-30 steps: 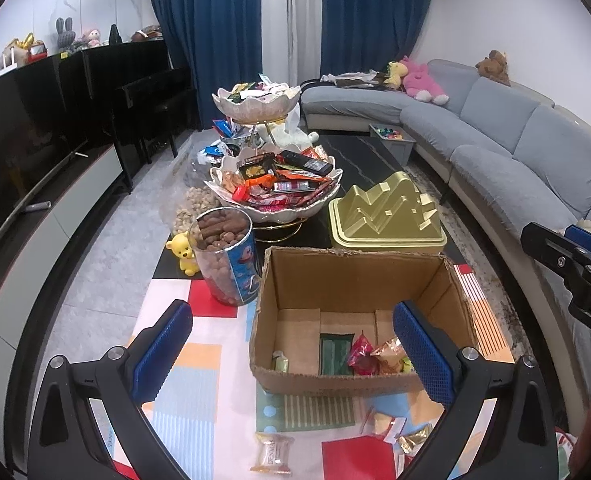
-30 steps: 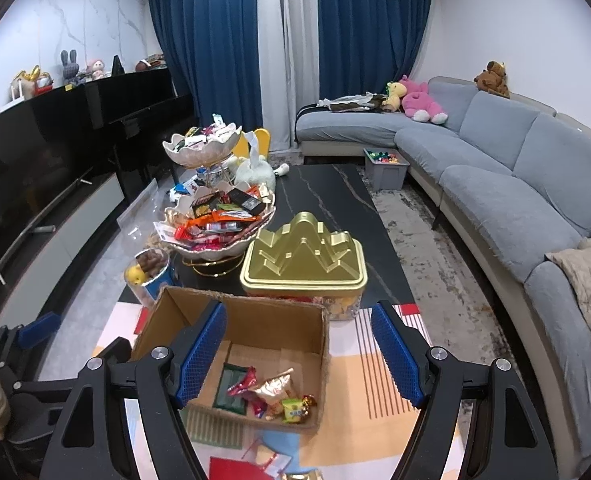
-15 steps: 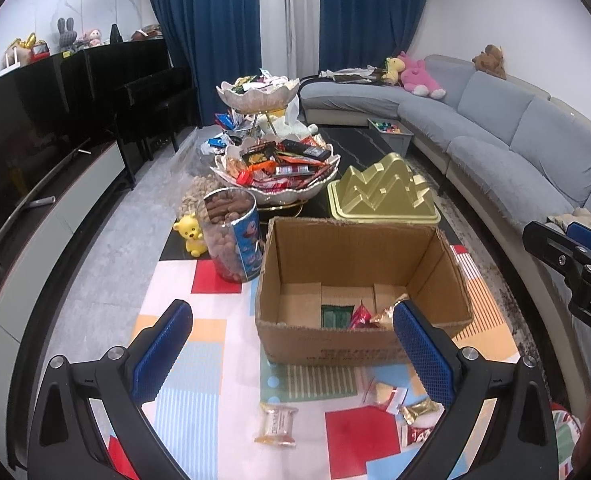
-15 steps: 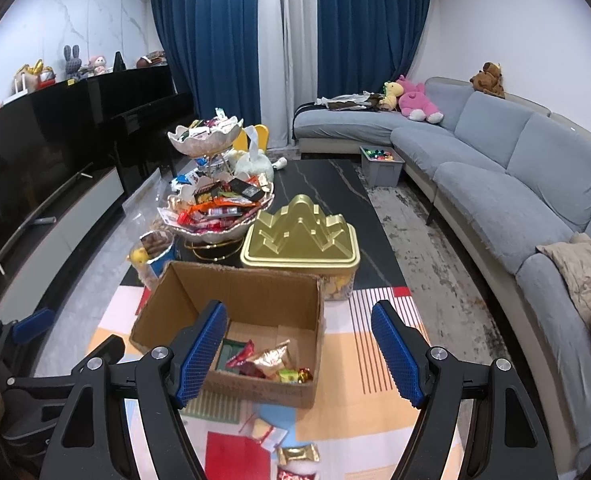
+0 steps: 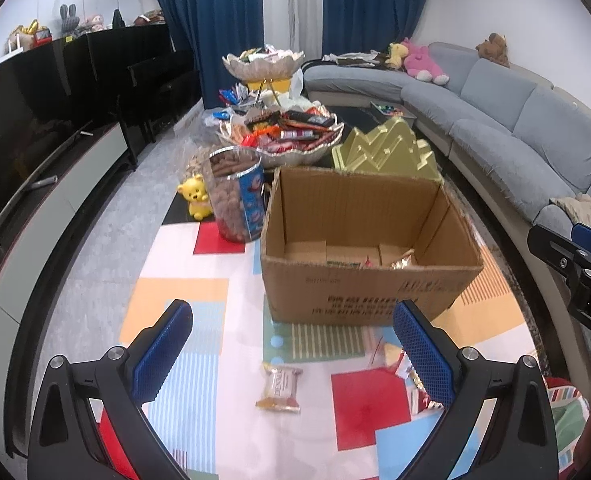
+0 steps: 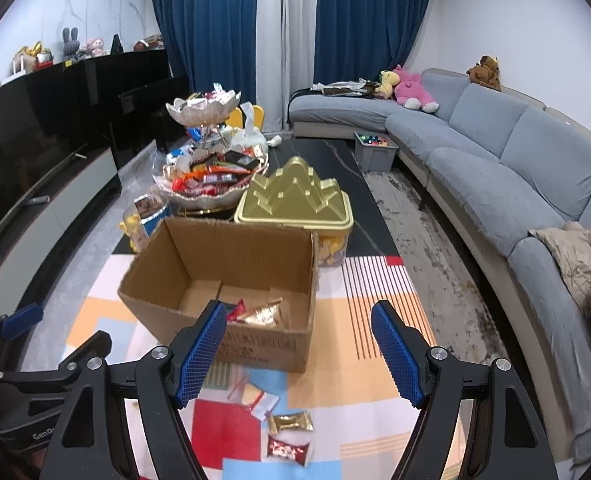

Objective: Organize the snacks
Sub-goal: 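Move both tools back toward the remaining snacks on the rug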

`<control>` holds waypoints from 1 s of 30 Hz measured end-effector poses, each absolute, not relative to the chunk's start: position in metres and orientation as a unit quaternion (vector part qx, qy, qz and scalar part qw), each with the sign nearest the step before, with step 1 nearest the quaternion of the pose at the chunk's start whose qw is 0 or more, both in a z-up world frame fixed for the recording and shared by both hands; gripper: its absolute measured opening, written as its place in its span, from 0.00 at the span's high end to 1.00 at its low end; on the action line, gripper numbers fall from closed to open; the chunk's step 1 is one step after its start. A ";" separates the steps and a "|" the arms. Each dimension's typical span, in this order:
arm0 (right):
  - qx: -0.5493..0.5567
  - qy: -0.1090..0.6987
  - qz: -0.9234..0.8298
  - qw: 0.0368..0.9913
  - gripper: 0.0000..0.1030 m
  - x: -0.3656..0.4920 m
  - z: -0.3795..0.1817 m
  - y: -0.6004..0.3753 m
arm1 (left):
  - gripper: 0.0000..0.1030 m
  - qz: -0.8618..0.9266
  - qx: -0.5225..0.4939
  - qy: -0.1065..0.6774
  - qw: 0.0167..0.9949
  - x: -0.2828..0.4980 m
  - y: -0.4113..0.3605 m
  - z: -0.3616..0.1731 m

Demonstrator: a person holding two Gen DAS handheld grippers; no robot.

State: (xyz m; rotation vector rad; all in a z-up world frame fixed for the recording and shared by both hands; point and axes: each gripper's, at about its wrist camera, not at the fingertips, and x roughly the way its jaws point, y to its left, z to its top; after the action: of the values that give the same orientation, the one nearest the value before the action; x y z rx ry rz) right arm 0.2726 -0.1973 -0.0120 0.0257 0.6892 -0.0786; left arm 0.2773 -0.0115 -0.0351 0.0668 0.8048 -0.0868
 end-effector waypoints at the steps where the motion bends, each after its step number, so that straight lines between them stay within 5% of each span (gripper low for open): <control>1: 0.012 0.340 -0.039 0.940 0.27 0.272 -0.014 -0.197 | 0.01 -0.042 0.032 0.394 0.918 0.276 -0.011 -0.038; 30: 0.029 0.381 -0.101 0.919 0.27 0.230 -0.107 -0.185 | 0.01 -0.049 0.039 0.437 0.897 0.252 0.004 -0.127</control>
State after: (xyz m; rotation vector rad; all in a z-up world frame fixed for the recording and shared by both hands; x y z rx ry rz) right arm 0.2296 -0.1853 -0.1066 0.0594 0.7830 -0.2071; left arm 0.2521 0.0045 -0.1269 0.0799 0.9043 -0.1020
